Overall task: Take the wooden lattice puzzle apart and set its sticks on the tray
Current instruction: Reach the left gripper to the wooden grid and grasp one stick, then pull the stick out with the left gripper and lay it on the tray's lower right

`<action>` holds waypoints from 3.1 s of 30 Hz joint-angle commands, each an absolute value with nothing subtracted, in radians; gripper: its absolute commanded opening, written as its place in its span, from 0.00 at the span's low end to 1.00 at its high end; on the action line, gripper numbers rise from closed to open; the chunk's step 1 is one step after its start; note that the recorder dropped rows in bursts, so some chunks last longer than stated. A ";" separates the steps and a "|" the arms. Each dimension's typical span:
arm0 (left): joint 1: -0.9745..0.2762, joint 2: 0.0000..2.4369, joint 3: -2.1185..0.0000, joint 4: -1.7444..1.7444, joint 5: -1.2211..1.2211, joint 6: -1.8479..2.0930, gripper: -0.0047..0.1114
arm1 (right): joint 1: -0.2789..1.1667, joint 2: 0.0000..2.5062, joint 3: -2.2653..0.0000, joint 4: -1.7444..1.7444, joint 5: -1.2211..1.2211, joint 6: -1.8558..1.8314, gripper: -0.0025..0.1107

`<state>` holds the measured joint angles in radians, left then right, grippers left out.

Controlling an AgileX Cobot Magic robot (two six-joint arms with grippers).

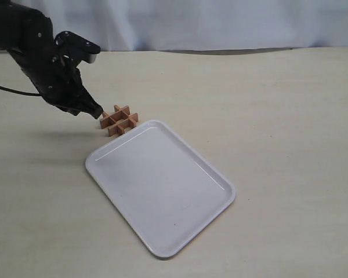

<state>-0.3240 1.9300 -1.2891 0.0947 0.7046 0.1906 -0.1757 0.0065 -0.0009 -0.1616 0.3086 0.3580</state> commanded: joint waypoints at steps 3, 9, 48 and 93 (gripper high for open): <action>-0.325 2.006 -1.351 0.000 0.779 0.301 0.04 | -0.184 0.000 0.000 -0.166 0.296 0.360 0.06; -0.325 2.009 -1.351 -0.039 0.783 0.343 0.04 | -0.184 0.000 0.000 -0.166 0.296 0.360 0.06; -0.326 2.081 -1.351 -0.039 0.625 0.419 0.36 | -0.184 0.000 0.000 -0.166 0.296 0.360 0.06; -0.326 1.925 -1.351 -0.009 0.659 0.435 0.04 | -0.184 0.000 0.000 -0.166 0.296 0.360 0.06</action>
<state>-0.3240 1.9621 -1.3517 -0.0133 0.6385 0.4503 -0.1757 0.0065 -0.0009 -0.1616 0.3086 0.3580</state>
